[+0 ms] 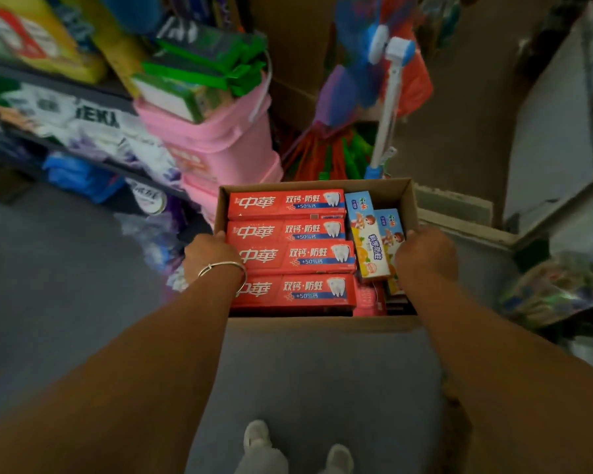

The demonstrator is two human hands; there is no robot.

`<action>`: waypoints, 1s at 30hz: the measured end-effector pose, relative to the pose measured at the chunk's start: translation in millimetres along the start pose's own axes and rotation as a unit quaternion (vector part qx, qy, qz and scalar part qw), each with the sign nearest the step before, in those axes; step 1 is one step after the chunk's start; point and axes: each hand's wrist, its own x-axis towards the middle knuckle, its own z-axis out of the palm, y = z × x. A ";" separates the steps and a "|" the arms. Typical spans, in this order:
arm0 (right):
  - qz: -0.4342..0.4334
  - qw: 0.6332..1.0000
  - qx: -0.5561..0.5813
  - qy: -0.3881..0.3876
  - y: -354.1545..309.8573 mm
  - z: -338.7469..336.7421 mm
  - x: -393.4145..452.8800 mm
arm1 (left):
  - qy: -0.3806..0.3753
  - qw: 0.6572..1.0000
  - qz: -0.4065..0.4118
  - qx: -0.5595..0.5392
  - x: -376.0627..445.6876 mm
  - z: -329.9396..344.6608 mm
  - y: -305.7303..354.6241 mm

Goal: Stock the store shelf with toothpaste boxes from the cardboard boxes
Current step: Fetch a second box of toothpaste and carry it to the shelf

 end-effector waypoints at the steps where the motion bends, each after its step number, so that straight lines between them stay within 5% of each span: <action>1: -0.016 1.000 -0.002 -0.006 -9.8 7.2 -6.7 | 0.007 1.000 -0.016 -0.007 5.3 -9.2 -11.4; 13: -0.170 0.979 -0.027 -0.106 -155.5 123.5 -126.7 | 0.092 0.973 -0.191 -0.087 103.7 -127.3 -157.5; 30: -0.304 0.939 -0.058 -0.148 -427.0 317.9 -315.5 | 0.176 0.942 -0.263 -0.113 353.5 -298.2 -337.1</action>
